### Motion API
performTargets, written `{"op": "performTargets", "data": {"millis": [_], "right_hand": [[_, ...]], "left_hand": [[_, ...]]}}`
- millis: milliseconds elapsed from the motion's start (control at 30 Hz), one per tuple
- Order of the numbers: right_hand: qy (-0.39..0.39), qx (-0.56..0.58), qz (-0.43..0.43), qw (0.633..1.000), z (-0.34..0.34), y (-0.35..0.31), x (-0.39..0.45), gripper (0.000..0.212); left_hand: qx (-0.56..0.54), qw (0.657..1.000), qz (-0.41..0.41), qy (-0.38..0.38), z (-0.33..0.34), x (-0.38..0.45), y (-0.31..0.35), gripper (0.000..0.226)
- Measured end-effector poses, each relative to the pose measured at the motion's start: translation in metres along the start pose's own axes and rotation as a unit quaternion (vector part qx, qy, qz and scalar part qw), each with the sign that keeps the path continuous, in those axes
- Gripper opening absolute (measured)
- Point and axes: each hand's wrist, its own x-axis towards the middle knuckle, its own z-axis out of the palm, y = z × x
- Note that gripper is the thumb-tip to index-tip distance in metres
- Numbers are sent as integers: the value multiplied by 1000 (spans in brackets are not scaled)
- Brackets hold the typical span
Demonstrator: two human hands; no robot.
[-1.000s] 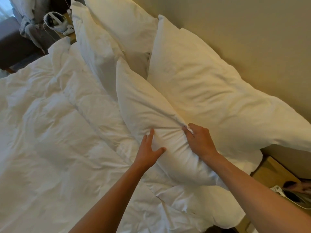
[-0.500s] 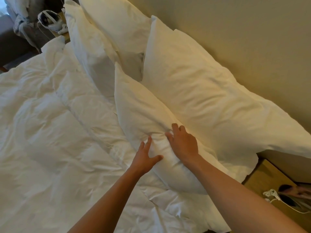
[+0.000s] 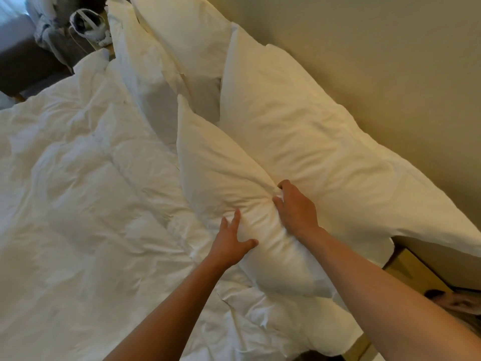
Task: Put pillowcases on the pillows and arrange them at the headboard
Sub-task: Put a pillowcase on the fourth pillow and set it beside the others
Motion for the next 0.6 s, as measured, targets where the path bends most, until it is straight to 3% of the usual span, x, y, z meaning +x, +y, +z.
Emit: {"op": "performTargets", "data": {"millis": [267, 433, 533, 600], "right_hand": [[-66, -29, -19, 997, -16, 29, -10, 44], [-137, -51, -24, 989, -70, 34, -40, 53], [-175, 34, -8, 984, -131, 22, -66, 52], [-153, 128, -15, 980, -185, 8, -88, 44]], "left_hand": [[-7, 999, -26, 34, 11, -21, 27, 100], [3, 998, -22, 57, 25, -41, 50, 90], [1, 998, -29, 50, 35, -54, 54, 88], [-6, 999, -32, 44, 42, -62, 57, 87]]}}
